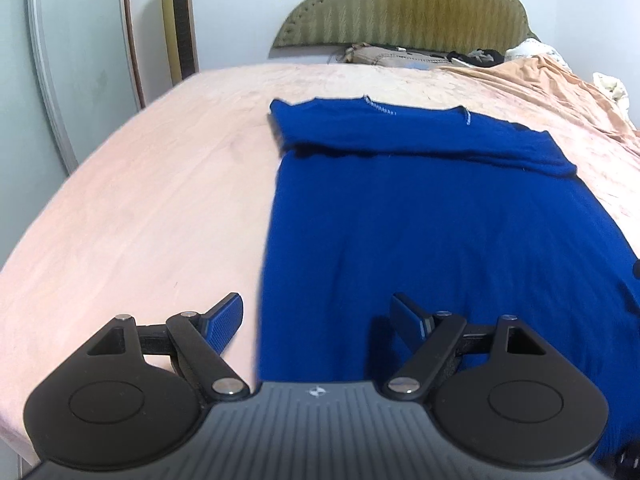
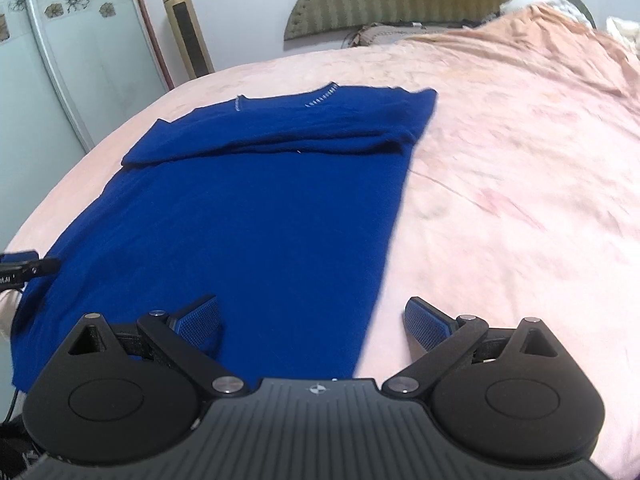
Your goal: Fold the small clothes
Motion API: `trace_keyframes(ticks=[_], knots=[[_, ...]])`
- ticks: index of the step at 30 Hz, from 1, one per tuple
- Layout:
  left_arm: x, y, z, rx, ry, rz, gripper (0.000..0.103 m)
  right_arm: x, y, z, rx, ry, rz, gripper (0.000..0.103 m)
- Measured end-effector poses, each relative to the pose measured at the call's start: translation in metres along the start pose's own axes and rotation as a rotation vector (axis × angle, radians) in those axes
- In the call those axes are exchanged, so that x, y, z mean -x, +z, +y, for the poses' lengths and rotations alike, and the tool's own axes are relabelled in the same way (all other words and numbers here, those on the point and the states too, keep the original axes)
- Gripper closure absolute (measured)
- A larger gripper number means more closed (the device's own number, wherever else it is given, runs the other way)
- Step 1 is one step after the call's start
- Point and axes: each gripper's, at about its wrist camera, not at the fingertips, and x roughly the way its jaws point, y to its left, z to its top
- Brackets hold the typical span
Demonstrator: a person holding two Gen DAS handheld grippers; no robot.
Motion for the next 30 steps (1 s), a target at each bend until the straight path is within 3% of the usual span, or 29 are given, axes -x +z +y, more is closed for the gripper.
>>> trace_keyframes(ticks=[5,10,13,18,20,21,22,24,27,30], knots=[[0.005,-0.01,0.02,0.035,-0.115,0.041,0.023,0.011,-0.008,-0.019,-0.064,0.036,0.019,0.005],[0.001,-0.012,0.017,0.044,-0.179,0.079,0.019,0.016,-0.016,-0.017,-0.033,0.051,0.055,0.005],[0.0,-0.012,0.008,0.033,-0.265,0.101,0.018,0.017,-0.021,-0.008,-0.027,0.117,0.078,0.01],[-0.003,-0.009,-0.007,0.03,-0.367,0.121,0.019,0.01,-0.026,0.02,-0.011,0.318,0.113,0.015],[-0.006,-0.008,-0.011,0.038,-0.39,0.125,0.019,0.004,-0.025,0.035,0.023,0.337,0.109,0.017],[-0.006,-0.008,-0.013,0.041,-0.396,0.126,0.02,0.0,-0.022,0.042,0.043,0.333,0.106,0.025],[-0.007,-0.007,-0.016,0.042,-0.401,0.126,0.023,-0.003,-0.02,0.047,0.057,0.324,0.105,0.032],[-0.008,-0.005,-0.02,0.031,-0.389,0.128,0.056,-0.009,-0.016,0.052,0.07,0.291,0.102,0.073],[-0.014,0.0,-0.023,0.049,-0.369,0.141,0.081,-0.015,-0.008,0.05,0.047,0.284,0.107,0.085],[-0.02,0.006,-0.03,0.069,-0.382,0.14,0.085,-0.012,-0.001,0.048,0.073,0.27,0.081,0.088]])
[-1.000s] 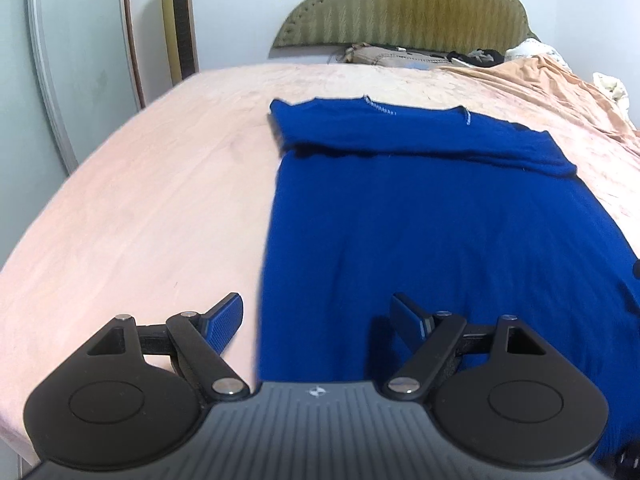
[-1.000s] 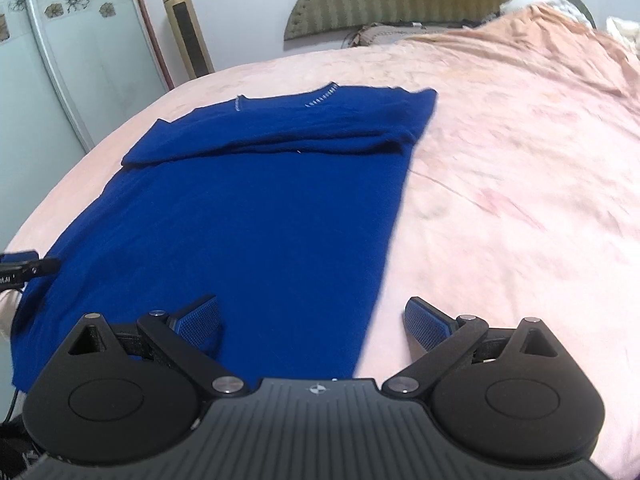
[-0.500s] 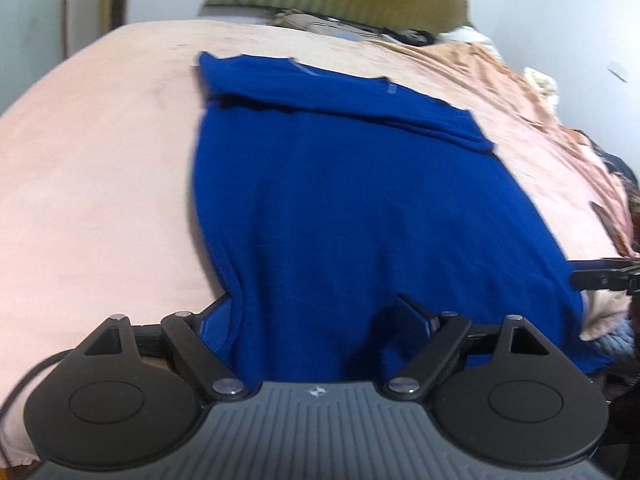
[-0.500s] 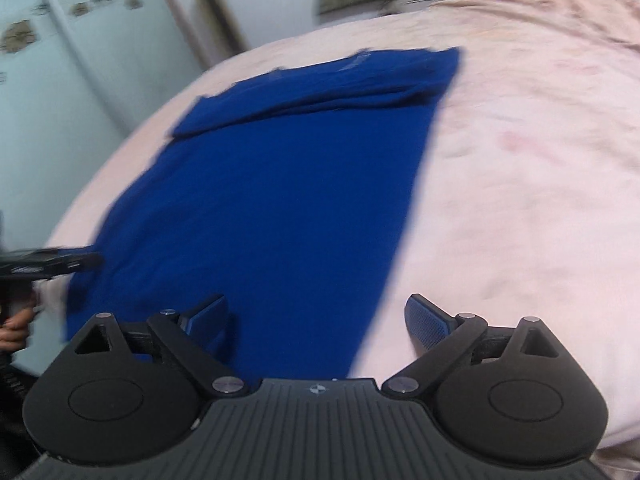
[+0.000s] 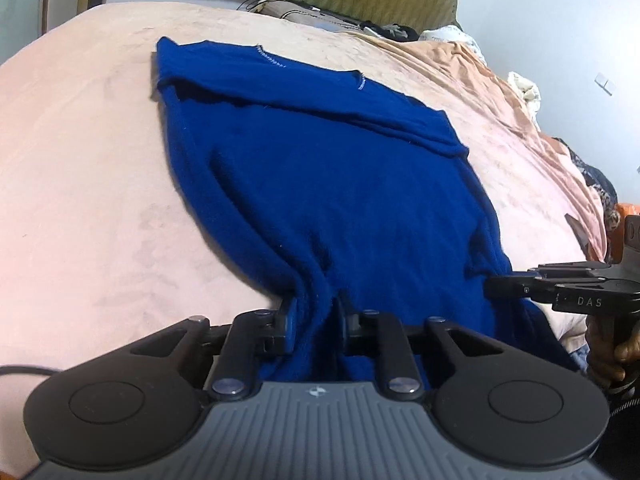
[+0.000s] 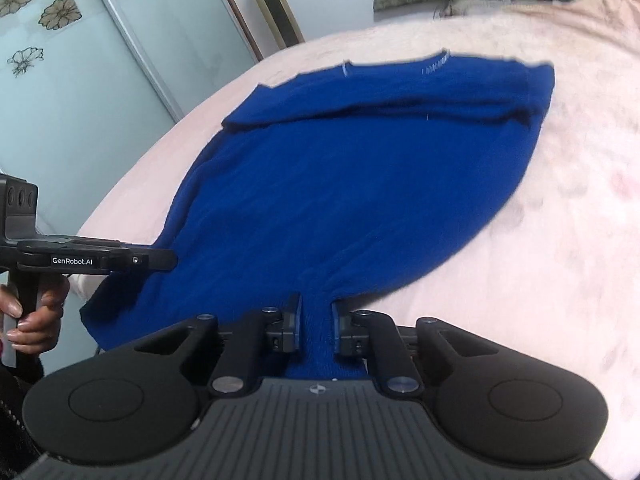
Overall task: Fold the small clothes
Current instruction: 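Grasp the sweater hem with the left gripper while the right gripper grasps it too, then lift the hem with both grippers and fold it toward the beaded collar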
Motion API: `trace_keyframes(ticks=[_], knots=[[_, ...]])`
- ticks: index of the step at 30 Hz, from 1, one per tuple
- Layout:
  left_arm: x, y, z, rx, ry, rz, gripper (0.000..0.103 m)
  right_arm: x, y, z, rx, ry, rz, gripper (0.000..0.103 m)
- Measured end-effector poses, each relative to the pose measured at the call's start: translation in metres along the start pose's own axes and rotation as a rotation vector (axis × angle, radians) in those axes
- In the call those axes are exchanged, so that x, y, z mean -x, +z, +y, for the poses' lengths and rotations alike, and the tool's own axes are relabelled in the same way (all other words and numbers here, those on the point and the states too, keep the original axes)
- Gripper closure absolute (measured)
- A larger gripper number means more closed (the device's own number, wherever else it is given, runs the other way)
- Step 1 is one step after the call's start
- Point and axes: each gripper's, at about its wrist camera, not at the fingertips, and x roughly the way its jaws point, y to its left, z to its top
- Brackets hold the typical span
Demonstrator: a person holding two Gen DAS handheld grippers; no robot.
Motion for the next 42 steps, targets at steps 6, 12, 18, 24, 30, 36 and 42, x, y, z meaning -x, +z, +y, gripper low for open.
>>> trace_keyframes(ticks=[6,12,18,24,30,36,42], knots=[[-0.017,0.009,-0.027,-0.042,-0.018,-0.016,0.086,0.019,0.025,-0.005,0.06,-0.112,-0.096,0.088],[-0.017,0.005,-0.026,-0.063,0.005,-0.013,0.078,0.022,0.022,-0.033,-0.042,-0.118,-0.073,0.046],[0.003,-0.009,-0.019,-0.105,0.038,-0.039,0.039,0.038,-0.006,-0.052,-0.108,-0.09,-0.037,0.041],[0.015,-0.026,-0.017,-0.13,-0.016,0.014,0.04,0.047,-0.028,-0.038,-0.042,-0.082,0.024,0.04],[0.016,-0.03,-0.033,-0.168,0.004,0.04,0.092,0.037,-0.032,0.002,0.124,-0.105,0.065,0.082],[0.045,-0.021,-0.034,-0.14,-0.08,-0.059,0.093,0.057,-0.02,0.0,0.079,0.029,0.011,0.085],[0.097,-0.014,-0.024,-0.111,-0.193,-0.23,0.093,0.1,-0.007,0.011,0.139,0.252,-0.106,0.085]])
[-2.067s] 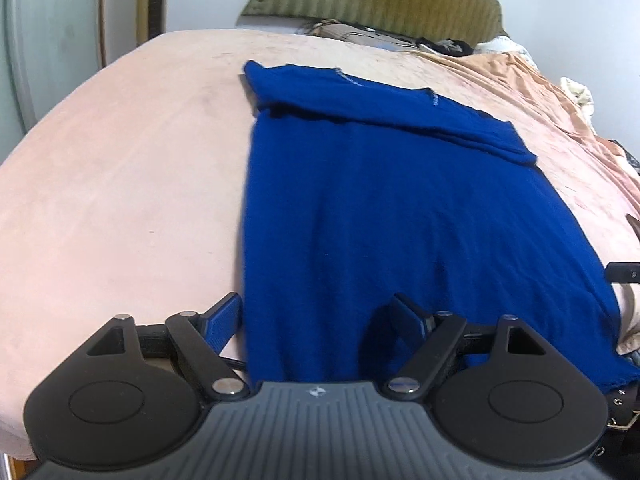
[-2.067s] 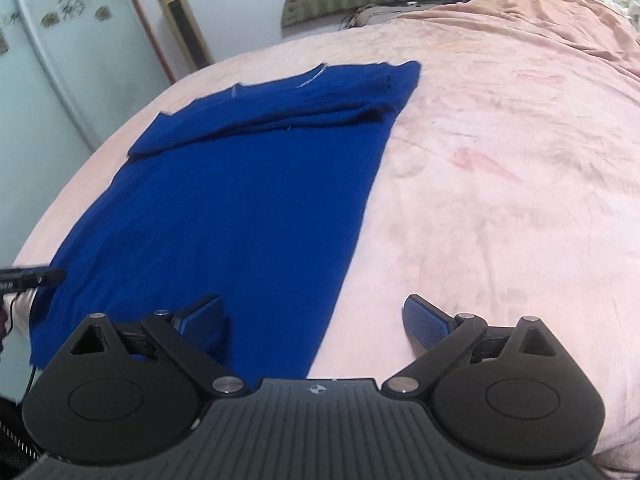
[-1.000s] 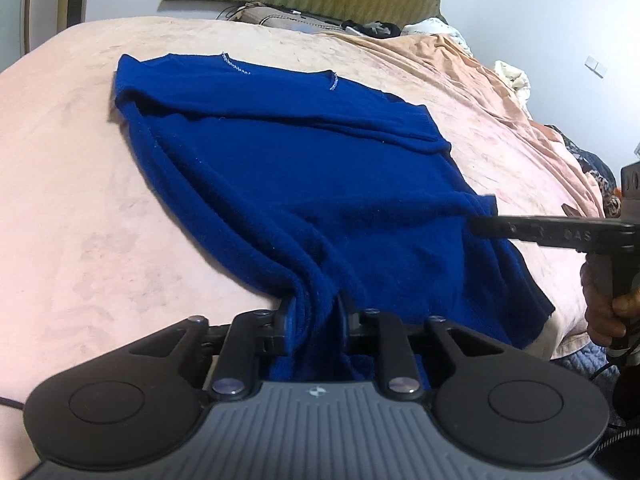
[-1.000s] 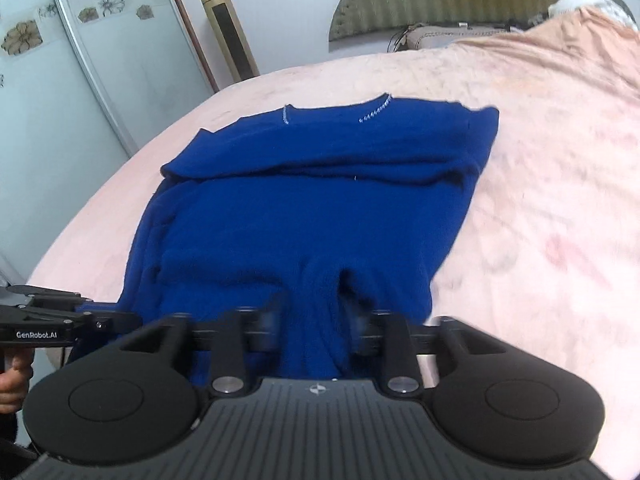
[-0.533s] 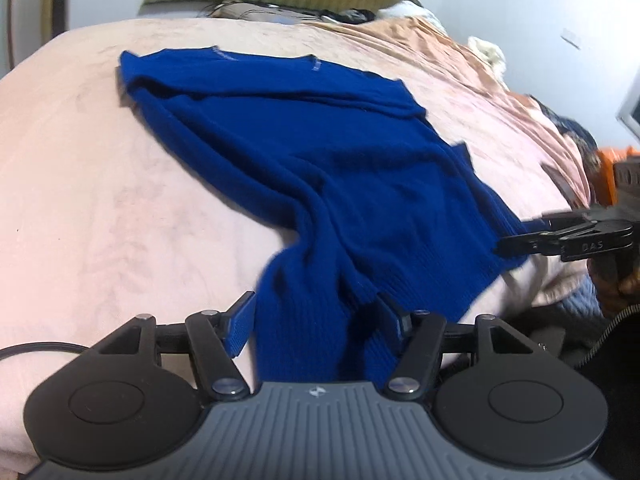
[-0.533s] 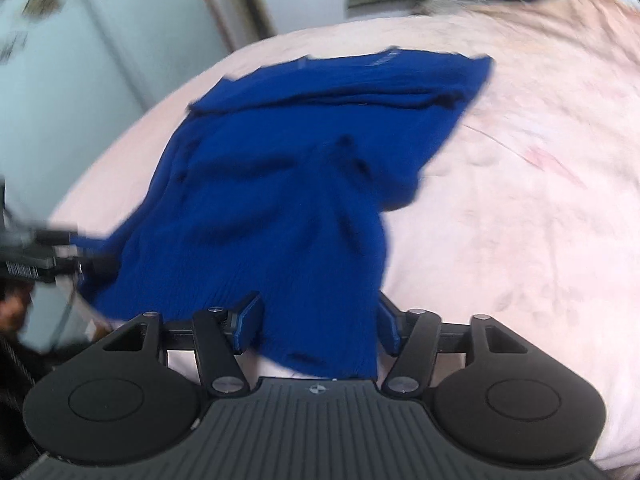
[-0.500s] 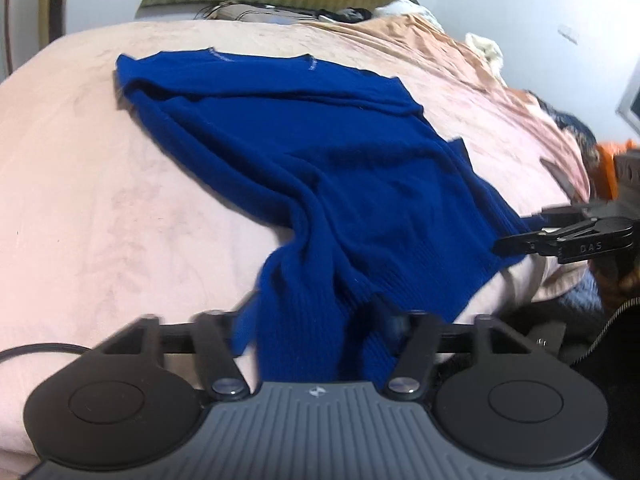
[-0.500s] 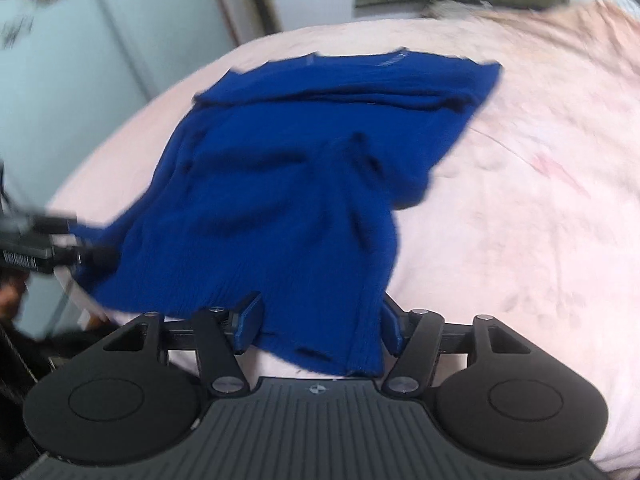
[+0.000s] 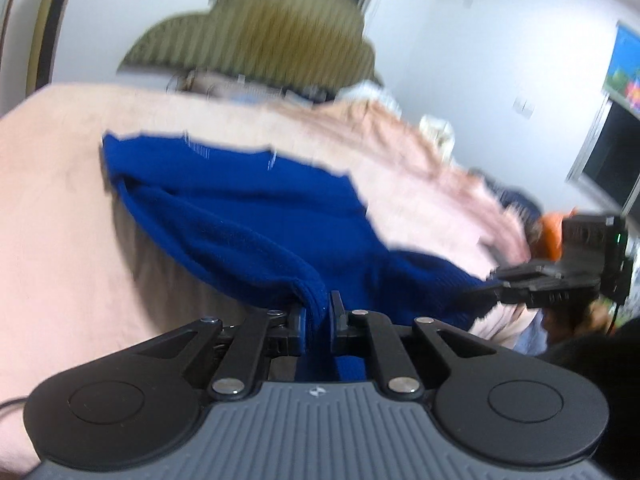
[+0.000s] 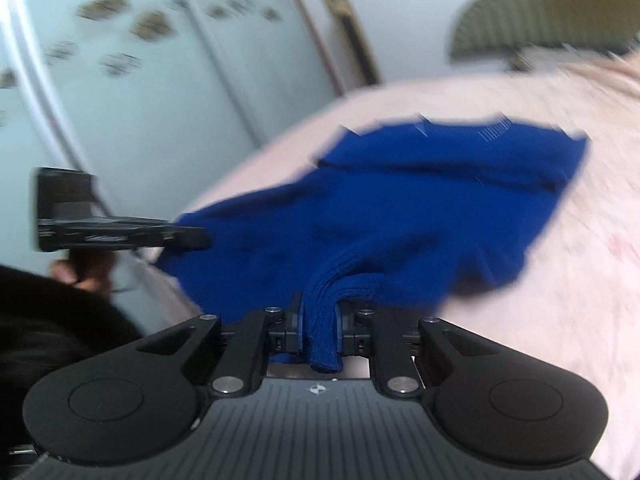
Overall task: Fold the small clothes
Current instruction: 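Lift the hem with both grippers and fold it toward the beaded collar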
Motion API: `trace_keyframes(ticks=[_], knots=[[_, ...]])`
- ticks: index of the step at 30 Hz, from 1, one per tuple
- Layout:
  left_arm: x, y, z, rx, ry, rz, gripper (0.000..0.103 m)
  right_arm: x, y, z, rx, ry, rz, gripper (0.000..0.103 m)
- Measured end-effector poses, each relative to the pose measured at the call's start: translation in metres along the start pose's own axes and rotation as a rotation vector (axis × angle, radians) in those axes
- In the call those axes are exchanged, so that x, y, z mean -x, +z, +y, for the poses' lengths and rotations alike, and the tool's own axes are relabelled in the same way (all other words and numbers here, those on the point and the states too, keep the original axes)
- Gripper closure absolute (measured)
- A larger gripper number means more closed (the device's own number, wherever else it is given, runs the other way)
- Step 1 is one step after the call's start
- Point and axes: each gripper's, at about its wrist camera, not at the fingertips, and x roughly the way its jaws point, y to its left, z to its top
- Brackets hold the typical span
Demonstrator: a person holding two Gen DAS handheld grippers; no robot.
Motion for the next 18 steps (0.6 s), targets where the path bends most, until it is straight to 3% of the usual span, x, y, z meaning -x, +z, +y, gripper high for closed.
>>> trace_keyframes(ticks=[3,7,12,18], knots=[[0.017,0.005,0.008,0.03,0.01,-0.071,0.093,0.015,0.004,0.008,0.059,0.064,-0.062,0.085],[0.011,0.013,0.02,0.092,0.095,-0.081,0.093,0.016,0.011,-0.004,0.002,0.052,-0.086,0.085],[-0.027,0.029,0.017,0.084,0.318,0.007,0.093,-0.006,0.024,-0.028,-0.142,-0.09,-0.084,0.085],[-0.065,0.042,0.002,-0.01,0.472,0.02,0.093,-0.037,0.033,-0.038,-0.203,-0.282,-0.124,0.085]])
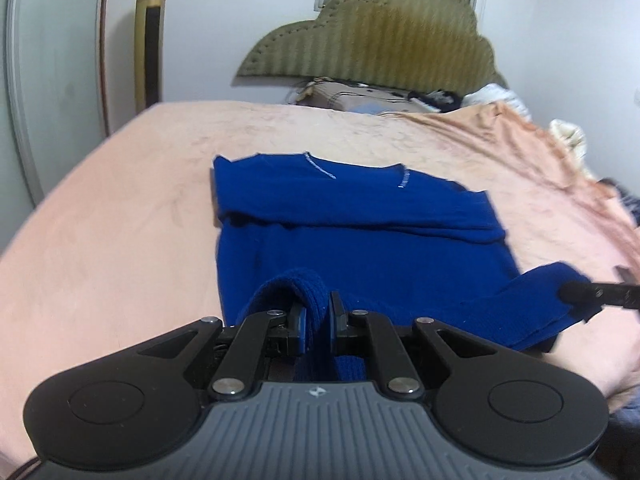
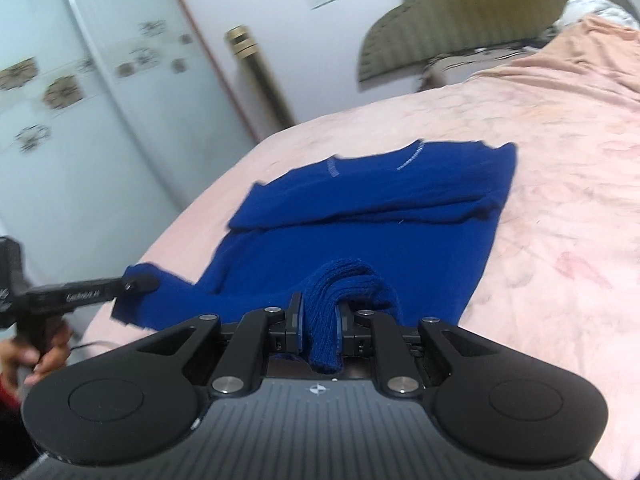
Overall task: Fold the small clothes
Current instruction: 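Lift the hem with both grippers and fold it toward the beaded collar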
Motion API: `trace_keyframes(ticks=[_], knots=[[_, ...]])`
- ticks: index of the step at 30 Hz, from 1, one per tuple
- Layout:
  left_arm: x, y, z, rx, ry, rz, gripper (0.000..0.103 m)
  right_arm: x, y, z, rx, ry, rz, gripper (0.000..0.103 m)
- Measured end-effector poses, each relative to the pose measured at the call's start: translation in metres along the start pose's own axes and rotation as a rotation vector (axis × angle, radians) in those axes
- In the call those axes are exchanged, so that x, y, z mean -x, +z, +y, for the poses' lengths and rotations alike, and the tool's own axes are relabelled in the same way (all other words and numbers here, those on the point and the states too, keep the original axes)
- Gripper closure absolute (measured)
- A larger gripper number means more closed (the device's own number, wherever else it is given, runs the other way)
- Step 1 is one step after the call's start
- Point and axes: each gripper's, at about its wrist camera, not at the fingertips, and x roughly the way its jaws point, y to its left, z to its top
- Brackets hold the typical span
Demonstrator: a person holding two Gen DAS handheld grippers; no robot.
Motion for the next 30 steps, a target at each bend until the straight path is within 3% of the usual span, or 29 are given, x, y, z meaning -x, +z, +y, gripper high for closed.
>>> trace_keyframes(ticks=[3,11,30], knots=[[-0.016,0.007,-0.008,-0.019,0.043,0.006,0.093,-0.018,0.003,0.001,0.0,-0.079,-0.038,0.085],[-0.04,0.017,-0.026,-0.092,0.124,0.012,0.093,-0.037,0.012,-0.003,-0.011,-0.11,-0.061,0.085],[-0.053,0.037,-0.038,-0.115,0.183,-0.023,0.093,-0.036,0.024,-0.003,-0.013,-0.148,-0.109,0.085]])
